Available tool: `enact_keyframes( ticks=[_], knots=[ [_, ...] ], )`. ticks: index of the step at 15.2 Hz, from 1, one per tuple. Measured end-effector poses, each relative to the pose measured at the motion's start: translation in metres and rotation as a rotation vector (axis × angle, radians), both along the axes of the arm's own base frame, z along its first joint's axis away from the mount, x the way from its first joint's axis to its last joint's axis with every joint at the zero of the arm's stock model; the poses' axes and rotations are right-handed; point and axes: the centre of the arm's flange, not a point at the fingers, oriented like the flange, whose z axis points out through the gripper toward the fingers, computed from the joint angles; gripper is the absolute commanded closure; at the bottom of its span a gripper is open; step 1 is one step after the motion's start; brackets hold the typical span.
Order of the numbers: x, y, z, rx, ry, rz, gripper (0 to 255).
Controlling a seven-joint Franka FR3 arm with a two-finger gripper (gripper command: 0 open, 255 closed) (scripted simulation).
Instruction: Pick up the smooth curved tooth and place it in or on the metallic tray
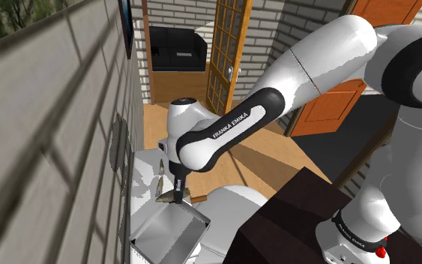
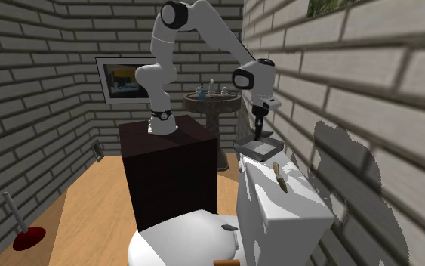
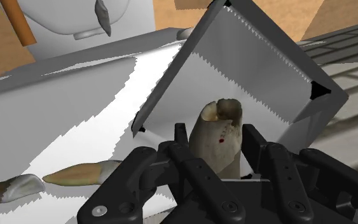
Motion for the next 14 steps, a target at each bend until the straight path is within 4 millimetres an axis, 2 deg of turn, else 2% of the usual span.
enact_keyframes(
  ticks=[4,6,14],
  knots=[
    [-0.043,0.03,-0.002,0.0,0.0,0.0,255],
    [-0.055,0.039,-0.004,0.0,0.0,0.0,255],
    [-0.059,0.041,-0.043,0.0,0.0,-0.001,255]
  ],
)
